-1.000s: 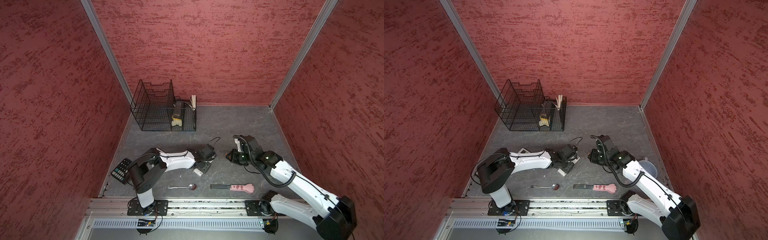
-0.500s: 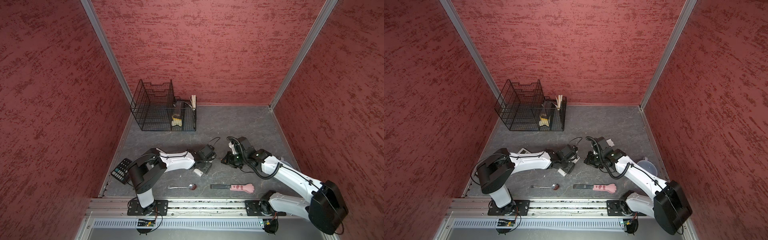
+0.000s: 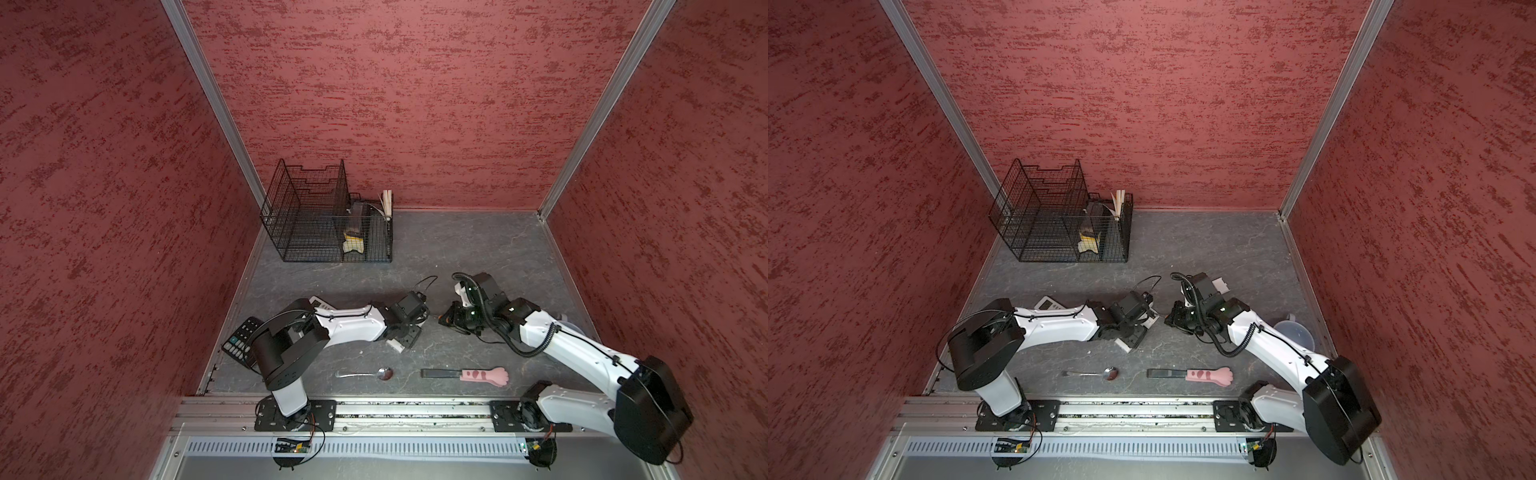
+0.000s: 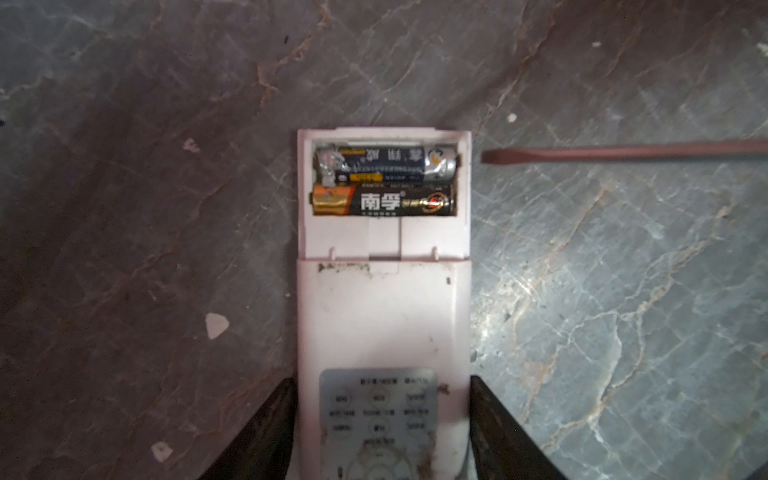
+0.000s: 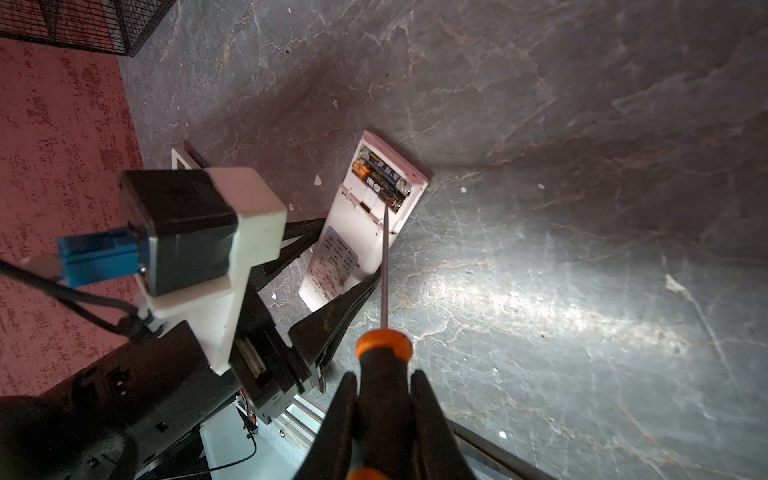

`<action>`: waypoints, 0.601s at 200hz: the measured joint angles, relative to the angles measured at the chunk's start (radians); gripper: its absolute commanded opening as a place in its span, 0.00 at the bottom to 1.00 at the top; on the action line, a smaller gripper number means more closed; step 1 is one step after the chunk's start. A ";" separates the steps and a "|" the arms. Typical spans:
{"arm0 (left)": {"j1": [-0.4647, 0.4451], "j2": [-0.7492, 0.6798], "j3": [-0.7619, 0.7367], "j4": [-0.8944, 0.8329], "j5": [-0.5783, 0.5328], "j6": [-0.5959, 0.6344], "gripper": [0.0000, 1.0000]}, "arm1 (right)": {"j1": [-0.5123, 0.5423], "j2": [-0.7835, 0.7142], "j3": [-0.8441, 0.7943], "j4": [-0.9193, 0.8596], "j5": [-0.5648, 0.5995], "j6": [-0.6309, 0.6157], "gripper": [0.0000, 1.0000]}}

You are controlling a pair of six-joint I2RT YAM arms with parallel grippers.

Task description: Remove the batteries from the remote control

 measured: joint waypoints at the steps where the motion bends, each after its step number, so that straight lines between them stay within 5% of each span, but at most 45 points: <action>1: 0.000 0.000 0.000 0.000 0.000 0.000 0.60 | 0.000 0.001 0.000 0.001 0.000 0.000 0.00; 120: 0.000 -0.001 -0.004 0.006 -0.001 0.002 0.59 | 0.000 0.047 -0.019 0.032 -0.001 0.005 0.00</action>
